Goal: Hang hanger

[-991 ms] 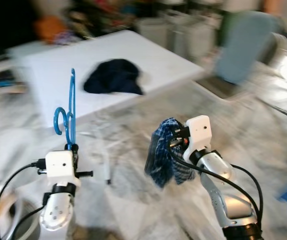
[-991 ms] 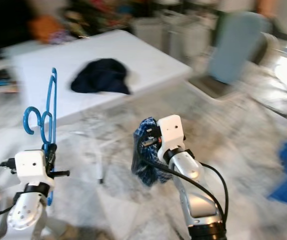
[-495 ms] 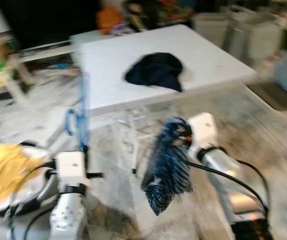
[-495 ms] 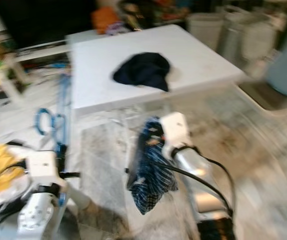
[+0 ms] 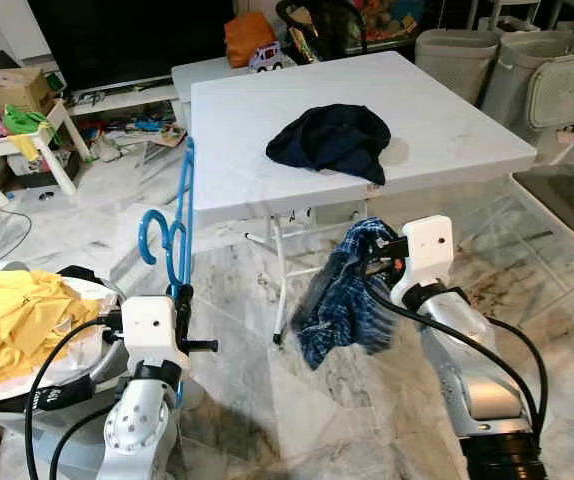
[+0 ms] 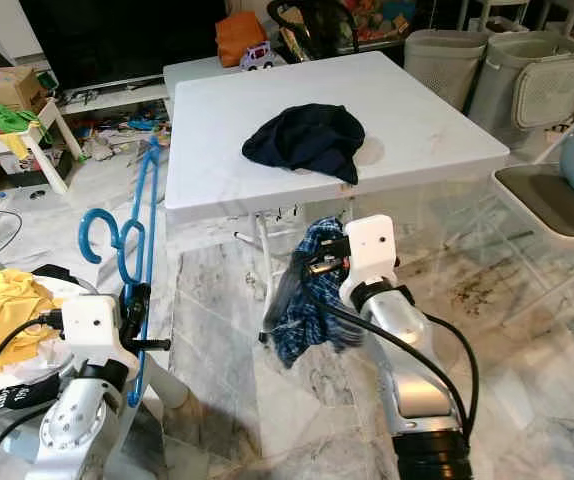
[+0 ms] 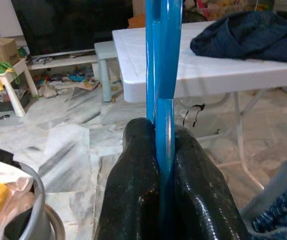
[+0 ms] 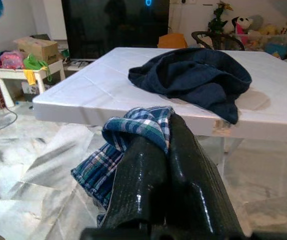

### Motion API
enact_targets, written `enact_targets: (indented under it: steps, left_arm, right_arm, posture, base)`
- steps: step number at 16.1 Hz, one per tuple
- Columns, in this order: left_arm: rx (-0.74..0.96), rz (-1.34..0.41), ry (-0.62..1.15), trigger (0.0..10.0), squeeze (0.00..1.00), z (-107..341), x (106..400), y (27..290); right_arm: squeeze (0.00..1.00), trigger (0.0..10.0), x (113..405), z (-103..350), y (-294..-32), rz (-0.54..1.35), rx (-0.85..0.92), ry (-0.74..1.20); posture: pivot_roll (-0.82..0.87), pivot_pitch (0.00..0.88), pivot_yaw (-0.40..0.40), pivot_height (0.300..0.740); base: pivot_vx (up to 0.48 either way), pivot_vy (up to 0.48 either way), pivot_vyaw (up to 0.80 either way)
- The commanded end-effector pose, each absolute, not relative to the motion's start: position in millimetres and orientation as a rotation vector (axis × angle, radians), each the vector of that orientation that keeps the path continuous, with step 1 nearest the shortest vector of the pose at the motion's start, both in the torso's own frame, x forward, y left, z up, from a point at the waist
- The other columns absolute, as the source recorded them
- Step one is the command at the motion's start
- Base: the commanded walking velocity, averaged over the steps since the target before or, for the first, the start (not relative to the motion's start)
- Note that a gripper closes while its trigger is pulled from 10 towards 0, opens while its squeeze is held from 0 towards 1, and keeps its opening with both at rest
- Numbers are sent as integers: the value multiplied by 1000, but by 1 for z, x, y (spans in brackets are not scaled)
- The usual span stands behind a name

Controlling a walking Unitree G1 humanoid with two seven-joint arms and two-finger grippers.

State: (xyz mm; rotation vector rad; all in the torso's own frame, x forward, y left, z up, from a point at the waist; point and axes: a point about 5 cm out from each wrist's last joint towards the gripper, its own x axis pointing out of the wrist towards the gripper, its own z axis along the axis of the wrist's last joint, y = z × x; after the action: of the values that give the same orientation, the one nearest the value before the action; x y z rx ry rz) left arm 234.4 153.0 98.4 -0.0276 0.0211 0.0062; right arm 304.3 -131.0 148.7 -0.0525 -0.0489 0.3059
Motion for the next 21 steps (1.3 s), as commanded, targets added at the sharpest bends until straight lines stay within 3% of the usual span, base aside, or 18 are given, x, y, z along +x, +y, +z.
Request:
enact_targets:
  steps: [1,7,21]
  left_arm:
    - [-50,16,-22,10000,0,113,240,154]
    - [-74,-3,-100,10000,0,137,249,145]
    - [-95,-7,-82,10000,0,138,250,138]
  right_arm:
    - [0,10000,305,155,-129,310,-47,-79]
    - [0,10000,308,162,-126,331,-91,-122]
    - [0,10000,311,162,-126,310,-78,-126]
  posture:
    - [-52,0,76,740]
    - [-46,0,67,740]
    - [-46,0,66,740]
  base:
    - [364,0,0]
    - [361,0,0]
    - [344,0,456]
